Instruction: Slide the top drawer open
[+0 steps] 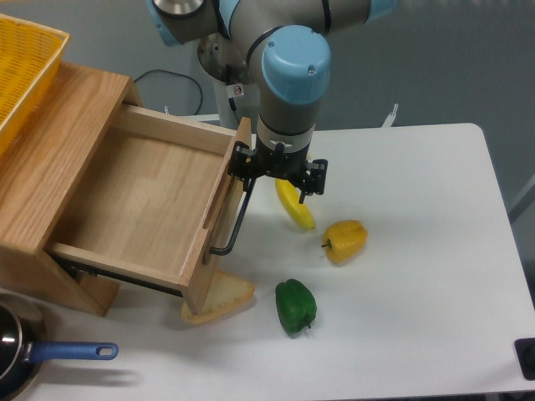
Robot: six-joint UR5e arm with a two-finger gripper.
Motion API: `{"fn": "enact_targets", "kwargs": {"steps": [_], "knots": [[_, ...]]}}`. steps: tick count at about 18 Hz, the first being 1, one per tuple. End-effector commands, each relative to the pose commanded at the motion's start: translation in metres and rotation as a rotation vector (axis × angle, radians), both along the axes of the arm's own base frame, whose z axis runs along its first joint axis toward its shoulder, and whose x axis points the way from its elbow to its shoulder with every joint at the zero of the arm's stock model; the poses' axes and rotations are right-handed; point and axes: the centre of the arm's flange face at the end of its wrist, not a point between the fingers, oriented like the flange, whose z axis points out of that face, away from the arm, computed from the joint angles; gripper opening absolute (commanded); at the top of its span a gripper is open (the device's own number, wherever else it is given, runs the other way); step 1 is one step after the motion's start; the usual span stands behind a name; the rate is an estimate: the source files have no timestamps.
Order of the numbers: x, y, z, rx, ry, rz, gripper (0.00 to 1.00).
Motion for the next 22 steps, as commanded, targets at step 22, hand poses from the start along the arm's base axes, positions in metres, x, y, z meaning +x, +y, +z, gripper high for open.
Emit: {"fn": "enact_targets", "kwargs": {"steps": [22], "knots": [[-0.012,-0.029,0.049,0.048,0.065,-0.003,1.0]]}}
